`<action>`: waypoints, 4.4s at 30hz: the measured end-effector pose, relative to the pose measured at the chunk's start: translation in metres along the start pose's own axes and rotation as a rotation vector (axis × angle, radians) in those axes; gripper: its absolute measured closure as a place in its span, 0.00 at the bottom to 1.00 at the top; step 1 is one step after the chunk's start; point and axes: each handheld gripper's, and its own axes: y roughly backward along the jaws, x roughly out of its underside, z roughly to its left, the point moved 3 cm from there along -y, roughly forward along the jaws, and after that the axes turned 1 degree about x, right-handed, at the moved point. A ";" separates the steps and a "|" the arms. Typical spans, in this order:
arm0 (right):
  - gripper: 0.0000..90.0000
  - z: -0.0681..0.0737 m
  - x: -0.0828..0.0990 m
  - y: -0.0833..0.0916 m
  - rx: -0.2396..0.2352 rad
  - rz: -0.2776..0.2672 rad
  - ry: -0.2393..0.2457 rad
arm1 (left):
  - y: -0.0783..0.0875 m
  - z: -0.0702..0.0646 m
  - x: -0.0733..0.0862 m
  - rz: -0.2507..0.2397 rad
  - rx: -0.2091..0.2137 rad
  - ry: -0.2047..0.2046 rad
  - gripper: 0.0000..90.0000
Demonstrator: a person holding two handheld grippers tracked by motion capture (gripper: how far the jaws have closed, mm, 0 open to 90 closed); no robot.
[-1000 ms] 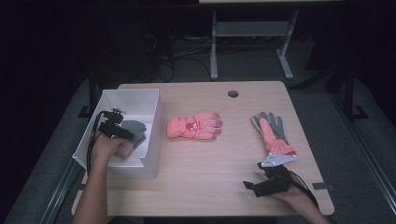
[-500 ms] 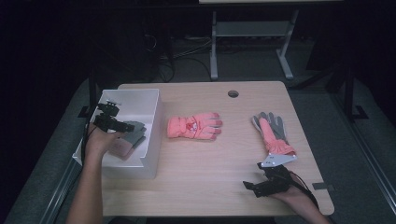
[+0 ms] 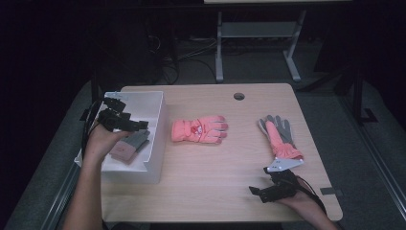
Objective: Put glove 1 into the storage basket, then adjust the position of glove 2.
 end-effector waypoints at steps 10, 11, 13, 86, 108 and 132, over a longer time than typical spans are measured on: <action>0.09 -0.001 0.000 0.001 0.001 -0.001 0.003 | -0.001 -0.058 -0.024 -0.043 0.090 -0.088 0.16; 0.09 -0.001 0.000 0.001 0.000 -0.001 0.002 | -0.003 -0.063 -0.025 -0.045 0.098 -0.095 0.16; 0.09 0.000 0.000 0.001 0.000 0.000 -0.001 | -0.005 -0.075 -0.028 -0.046 0.115 -0.107 0.16; 1.00 -0.084 -0.060 0.041 0.183 -0.097 -0.008 | -0.112 -0.172 0.094 0.033 0.256 -0.307 0.16; 1.00 -0.162 -0.032 0.007 0.224 0.011 -0.103 | -0.117 -0.172 0.096 0.049 0.266 -0.296 0.16; 1.00 -0.100 -0.032 -0.002 0.097 0.068 0.030 | -0.117 -0.168 0.098 0.082 0.262 -0.302 0.16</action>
